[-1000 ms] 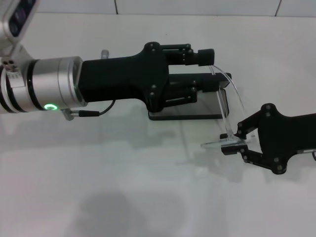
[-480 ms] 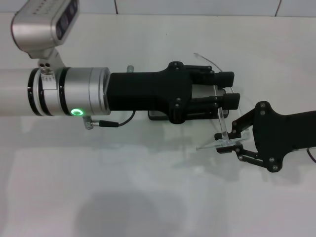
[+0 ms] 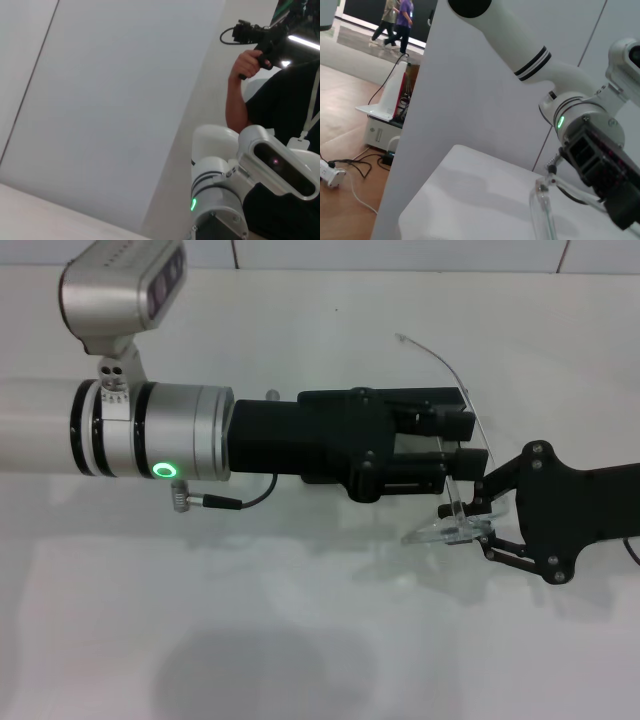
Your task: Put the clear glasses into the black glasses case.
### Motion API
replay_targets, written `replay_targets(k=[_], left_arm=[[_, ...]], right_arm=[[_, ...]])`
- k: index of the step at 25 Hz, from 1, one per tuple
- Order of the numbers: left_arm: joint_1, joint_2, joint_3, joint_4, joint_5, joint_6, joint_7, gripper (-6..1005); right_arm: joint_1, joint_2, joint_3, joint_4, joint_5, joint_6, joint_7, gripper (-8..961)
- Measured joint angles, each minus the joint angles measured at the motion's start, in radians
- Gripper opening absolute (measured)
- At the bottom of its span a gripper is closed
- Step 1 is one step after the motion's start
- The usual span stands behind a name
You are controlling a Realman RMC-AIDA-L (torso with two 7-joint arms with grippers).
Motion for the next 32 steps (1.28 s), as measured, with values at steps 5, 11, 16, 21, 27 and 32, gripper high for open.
replay_targets(k=[5, 11, 16, 21, 27, 32], left_arm=[[-0.001, -0.002, 0.0, -0.003, 0.007, -0.001, -0.013, 483], [0.003, -0.001, -0.002, 0.001, -0.056, 0.009, -0.006, 483], [0.007, 0.0, -0.001, -0.003, -0.055, 0.013, -0.006, 483], [0.007, -0.002, 0.018, -0.015, -0.049, 0.009, -0.006, 483], [-0.004, -0.002, 0.035, -0.065, -0.048, -0.002, -0.008, 482], [-0.007, -0.002, 0.052, -0.072, -0.048, -0.007, -0.012, 482]], right_arm=[[0.0, 0.001, -0.006, 0.0, 0.0, 0.001, -0.015, 117], [-0.009, 0.0, -0.007, 0.001, 0.001, 0.001, -0.019, 117], [-0.018, 0.001, -0.006, 0.003, 0.002, 0.003, -0.041, 117], [-0.018, 0.001, -0.001, 0.003, 0.007, 0.005, -0.042, 118], [-0.023, 0.001, -0.006, 0.003, 0.028, -0.001, -0.061, 118], [-0.023, 0.001, -0.007, 0.003, 0.03, -0.002, -0.068, 117]])
